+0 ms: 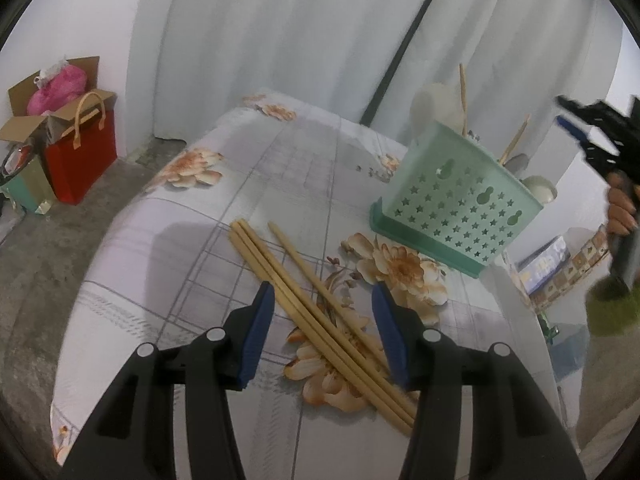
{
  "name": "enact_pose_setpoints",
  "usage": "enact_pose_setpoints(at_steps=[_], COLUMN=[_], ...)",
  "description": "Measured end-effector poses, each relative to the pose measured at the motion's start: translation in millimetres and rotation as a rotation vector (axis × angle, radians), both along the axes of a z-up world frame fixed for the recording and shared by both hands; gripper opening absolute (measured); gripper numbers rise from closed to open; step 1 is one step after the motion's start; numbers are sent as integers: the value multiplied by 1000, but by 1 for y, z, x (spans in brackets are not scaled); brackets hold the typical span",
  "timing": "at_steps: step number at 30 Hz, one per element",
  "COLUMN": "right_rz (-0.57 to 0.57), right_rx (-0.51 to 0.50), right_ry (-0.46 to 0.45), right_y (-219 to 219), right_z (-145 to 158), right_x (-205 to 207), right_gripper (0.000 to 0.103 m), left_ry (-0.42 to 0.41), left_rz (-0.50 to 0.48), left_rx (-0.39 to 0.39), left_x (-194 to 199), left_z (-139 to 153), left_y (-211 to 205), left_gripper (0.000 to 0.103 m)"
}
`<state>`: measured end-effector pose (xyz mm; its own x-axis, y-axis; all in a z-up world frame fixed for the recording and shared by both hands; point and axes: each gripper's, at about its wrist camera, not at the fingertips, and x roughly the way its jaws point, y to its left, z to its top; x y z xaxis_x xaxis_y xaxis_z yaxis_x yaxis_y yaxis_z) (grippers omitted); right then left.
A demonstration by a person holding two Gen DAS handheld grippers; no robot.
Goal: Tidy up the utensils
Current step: 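Lower both tools to the loose chopsticks and close each on one chopstick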
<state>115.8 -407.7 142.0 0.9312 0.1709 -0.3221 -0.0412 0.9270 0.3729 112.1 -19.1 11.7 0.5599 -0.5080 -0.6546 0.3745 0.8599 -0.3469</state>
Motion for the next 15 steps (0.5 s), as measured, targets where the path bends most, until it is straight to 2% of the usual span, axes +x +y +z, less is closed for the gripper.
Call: enact_pose_setpoints(at_steps=[2, 6, 10, 12, 15], right_rz=[24, 120, 225, 287, 351], right_rx=[-21, -21, -27, -16, -9], right_ry=[-40, -31, 109, 195, 271], right_y=[9, 29, 63, 83, 107], right_z=[1, -12, -54, -79, -104], right_x=[-21, -42, -35, -26, -18], right_gripper=[36, 37, 37, 37, 37], left_ry=[9, 16, 39, 62, 71], left_rz=[-1, 13, 50, 76, 88], left_rx=[28, 94, 169, 200, 213], left_x=[5, 11, 16, 20, 24], left_z=[-3, -10, -20, -26, -31], left_y=[-7, -17, -19, -17, -15], left_gripper=[49, 36, 21, 18, 18])
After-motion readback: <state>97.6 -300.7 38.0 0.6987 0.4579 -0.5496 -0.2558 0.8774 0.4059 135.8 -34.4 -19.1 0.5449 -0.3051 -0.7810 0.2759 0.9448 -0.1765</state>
